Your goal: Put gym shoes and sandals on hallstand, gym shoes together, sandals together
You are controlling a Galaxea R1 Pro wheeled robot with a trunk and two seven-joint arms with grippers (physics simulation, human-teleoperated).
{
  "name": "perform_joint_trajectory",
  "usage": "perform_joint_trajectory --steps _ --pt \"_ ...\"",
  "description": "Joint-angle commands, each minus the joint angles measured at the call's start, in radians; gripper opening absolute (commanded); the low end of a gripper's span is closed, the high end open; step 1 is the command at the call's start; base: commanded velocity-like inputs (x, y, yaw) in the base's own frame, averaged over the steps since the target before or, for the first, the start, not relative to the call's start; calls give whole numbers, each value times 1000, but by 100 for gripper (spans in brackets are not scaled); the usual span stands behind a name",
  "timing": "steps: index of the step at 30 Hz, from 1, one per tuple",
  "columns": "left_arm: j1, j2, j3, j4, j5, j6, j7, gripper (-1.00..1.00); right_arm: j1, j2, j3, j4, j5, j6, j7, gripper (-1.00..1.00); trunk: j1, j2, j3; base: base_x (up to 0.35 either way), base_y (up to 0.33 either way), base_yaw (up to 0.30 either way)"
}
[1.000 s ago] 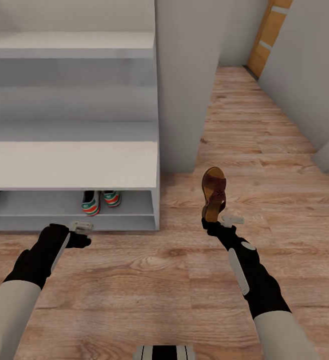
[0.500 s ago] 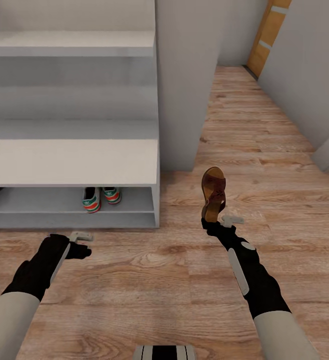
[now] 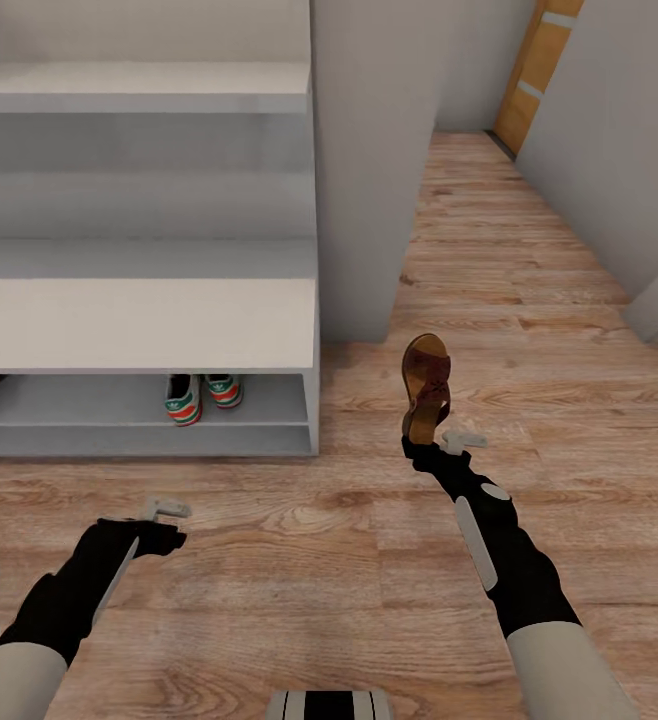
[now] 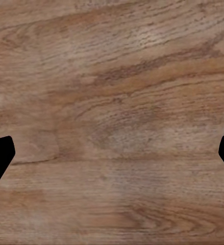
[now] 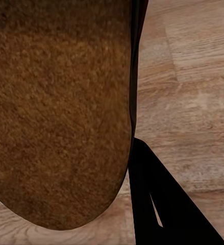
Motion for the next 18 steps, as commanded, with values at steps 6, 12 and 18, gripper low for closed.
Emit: perform_joint_trajectory --steps 6,12,18 --pt "31 -1 15 -1 2 -40 0 100 0 -1 0 0 -3 0 -1 -100 0 0 0 0 0 0" --pt "86 -1 73 -7 20 -87 -2 100 0 0 1 0 -3 0 -1 -100 0 0 0 0 0 0" --pt "119 -3 94 -12 24 -187 -3 100 0 0 1 0 -3 0 -1 -100 0 0 0 0 0 0"
